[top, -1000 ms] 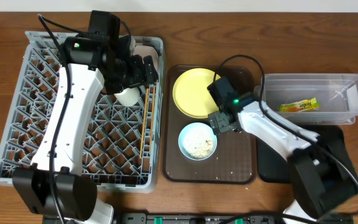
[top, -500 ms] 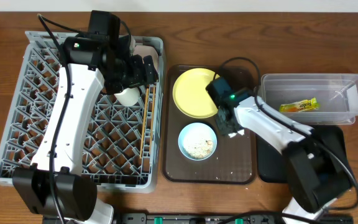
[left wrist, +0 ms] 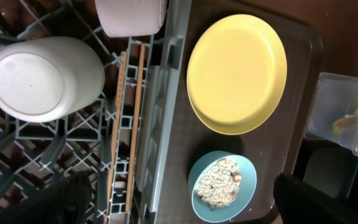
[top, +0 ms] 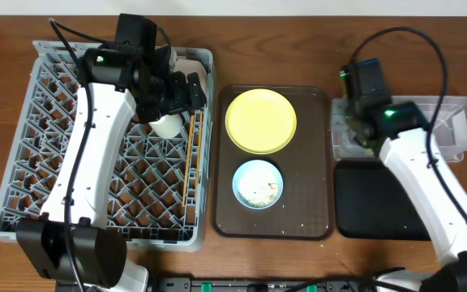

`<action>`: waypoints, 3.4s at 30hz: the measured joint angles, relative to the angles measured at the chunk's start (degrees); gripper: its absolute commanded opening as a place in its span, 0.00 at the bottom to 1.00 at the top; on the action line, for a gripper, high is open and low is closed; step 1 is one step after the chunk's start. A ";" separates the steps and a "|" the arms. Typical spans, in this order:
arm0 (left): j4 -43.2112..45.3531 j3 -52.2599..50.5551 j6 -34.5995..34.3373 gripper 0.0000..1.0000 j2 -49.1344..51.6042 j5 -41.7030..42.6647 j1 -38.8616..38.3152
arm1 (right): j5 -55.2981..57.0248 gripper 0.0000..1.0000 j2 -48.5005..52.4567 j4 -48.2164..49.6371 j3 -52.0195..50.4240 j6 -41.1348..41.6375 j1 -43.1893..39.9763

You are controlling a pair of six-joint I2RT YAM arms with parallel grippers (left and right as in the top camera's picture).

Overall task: Sort waste into correct bins and load items into the dishwasher
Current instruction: 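Drop the white tissue into the clear plastic bin, then reach the right gripper down to the light-blue bowl, then grasp the light-blue bowl rim with the right gripper and lift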

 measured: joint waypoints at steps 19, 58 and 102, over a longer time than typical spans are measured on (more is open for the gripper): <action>-0.02 0.00 0.02 0.95 0.00 0.02 0.00 | -24.48 0.95 5.05 -2.05 -2.97 -0.74 -16.98; -0.02 0.00 0.00 0.95 0.00 0.02 0.00 | -1.88 0.05 2.12 13.84 -21.16 10.93 32.87; -0.02 0.00 0.00 0.95 0.00 0.00 0.00 | -12.37 0.37 2.12 6.40 -14.53 0.68 32.11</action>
